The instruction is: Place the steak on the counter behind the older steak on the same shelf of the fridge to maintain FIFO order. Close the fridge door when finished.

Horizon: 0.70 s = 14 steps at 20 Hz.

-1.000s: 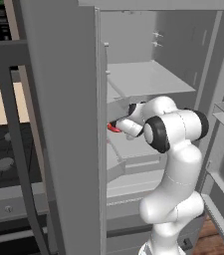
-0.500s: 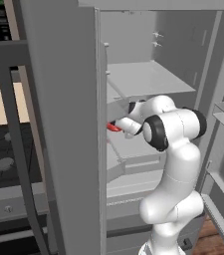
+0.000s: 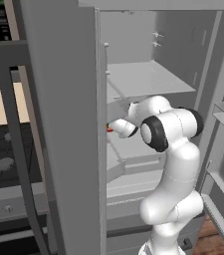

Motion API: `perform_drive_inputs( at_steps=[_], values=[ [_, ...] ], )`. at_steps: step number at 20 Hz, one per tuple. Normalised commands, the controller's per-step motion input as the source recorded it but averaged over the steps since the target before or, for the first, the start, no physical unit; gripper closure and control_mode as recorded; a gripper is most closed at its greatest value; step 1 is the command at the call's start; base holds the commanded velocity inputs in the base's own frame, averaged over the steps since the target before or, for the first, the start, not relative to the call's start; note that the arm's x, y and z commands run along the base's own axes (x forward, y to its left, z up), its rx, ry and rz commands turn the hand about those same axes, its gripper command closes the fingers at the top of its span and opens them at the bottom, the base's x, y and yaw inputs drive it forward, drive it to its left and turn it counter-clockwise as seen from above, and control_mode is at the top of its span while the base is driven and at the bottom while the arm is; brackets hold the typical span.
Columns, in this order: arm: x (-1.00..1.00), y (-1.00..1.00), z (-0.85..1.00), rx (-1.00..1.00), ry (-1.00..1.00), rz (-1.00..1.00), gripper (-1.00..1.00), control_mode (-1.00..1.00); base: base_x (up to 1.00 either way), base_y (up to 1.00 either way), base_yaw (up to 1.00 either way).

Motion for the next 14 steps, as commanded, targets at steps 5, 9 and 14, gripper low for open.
perform_drive_inputs(
  at_steps=[5,9,14],
  values=[
    [-0.02,0.14,0.0,0.0,-0.18,0.0,-1.0,-1.0,0.0,0.0,0.0],
    [-0.15,0.0,0.0,0.0,-0.19,0.0,-1.0,-1.0,0.0,0.0,0.0],
    [-0.65,-0.04,0.0,0.0,-0.19,0.0,-1.0,-1.0,0.0,0.0,0.0]
  ],
)
